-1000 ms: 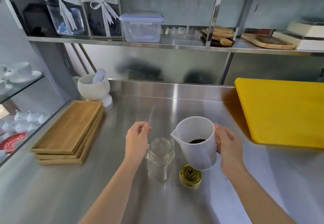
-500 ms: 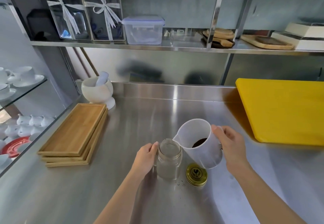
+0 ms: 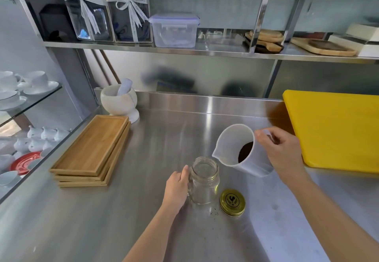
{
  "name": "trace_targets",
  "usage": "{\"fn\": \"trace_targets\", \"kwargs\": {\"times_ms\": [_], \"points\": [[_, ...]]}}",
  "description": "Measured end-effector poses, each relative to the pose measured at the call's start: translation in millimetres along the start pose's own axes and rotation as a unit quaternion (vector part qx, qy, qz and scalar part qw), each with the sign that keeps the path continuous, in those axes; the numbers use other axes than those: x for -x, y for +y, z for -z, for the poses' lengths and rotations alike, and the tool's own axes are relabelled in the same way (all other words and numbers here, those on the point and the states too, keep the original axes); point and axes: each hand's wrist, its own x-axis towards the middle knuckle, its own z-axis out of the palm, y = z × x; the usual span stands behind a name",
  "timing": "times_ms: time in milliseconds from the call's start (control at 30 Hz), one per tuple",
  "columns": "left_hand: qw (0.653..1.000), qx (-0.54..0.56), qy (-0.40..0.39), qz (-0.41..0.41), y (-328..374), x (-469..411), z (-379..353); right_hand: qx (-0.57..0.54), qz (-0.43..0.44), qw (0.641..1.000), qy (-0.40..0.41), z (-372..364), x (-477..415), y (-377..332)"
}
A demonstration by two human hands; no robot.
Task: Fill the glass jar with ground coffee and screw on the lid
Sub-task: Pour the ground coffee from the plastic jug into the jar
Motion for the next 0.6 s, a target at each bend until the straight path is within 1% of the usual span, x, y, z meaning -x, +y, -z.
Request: {"fn": "trace_targets", "kwargs": {"times_ms": [133,300,467,600], "points": [[1.0,-0.002,0.006,-0.011,0,1,-1,0.039,0.033,0.998,-0.038,-2,0,4],[1.0,0.01,0.005,-0.005,0,3,-4,0.075,0.088,0.992,-0.057,-3,-4,4],[1.0,0.018,-0.004,-0.018,2,8,-11,0.125,0.173,0.972,-0.097,-7,-15,-3],[1.0,0.007,-0.003,-0.028,5,12,-16,0.142,0.226,0.958,-0.109,-12,-24,-10]]}}
